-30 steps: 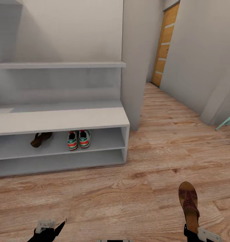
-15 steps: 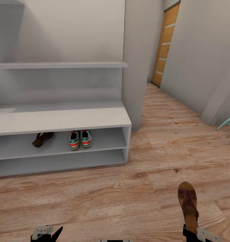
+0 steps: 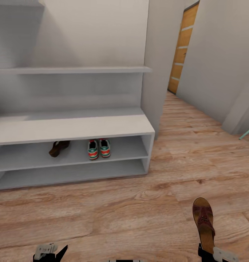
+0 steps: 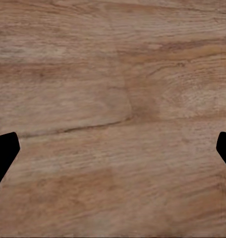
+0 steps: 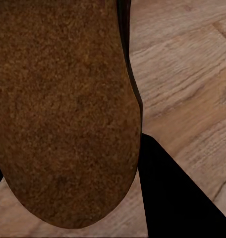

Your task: Pick up the two gym shoes and the two sandals from the corridor floor and place them onto the hallstand (shoe rack) in the corridor, making sure they are on the rack and not on the floor. Arrange them so the two gym shoes are next to each other and the two sandals are next to each other.

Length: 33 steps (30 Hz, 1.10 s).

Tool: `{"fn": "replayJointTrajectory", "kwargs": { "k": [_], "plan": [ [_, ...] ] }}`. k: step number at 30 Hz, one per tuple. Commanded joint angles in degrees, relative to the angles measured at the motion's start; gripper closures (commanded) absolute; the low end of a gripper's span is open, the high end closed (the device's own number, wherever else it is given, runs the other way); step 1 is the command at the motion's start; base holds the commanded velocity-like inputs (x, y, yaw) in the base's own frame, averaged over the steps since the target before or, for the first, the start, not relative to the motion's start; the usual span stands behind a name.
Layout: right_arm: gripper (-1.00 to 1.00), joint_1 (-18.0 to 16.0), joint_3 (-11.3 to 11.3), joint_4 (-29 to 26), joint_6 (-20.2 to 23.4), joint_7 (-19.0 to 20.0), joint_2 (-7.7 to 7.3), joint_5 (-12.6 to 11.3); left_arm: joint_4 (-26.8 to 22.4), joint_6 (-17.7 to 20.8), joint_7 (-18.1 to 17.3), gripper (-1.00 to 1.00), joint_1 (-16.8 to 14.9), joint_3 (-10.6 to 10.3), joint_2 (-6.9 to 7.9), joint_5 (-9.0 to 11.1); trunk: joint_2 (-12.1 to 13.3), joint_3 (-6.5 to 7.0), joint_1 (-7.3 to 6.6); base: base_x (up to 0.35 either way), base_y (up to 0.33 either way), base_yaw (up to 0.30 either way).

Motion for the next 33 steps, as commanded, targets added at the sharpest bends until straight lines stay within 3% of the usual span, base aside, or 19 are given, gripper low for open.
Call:
{"fn": "replayJointTrajectory", "kwargs": {
  "k": [1,33],
  "plan": [
    [1.0,-0.04,-0.25,0.03,-0.16,-0.02,0.02,0.26,0.05,-0.29,-0.29,-1.0,-0.07,0.42,-0.05,-0.62,-0.02,-0.04,-0.02,-0.121,0.296,0.0],
    [1.0,-0.04,-0.25,0.04,-0.16,-0.02,0.02,0.26,0.05,-0.25,-0.29,-1.0,-0.07,0.5,0.08,-0.55,-0.02,-0.04,-0.02,-0.032,0.304,0.0]
  ]
}}
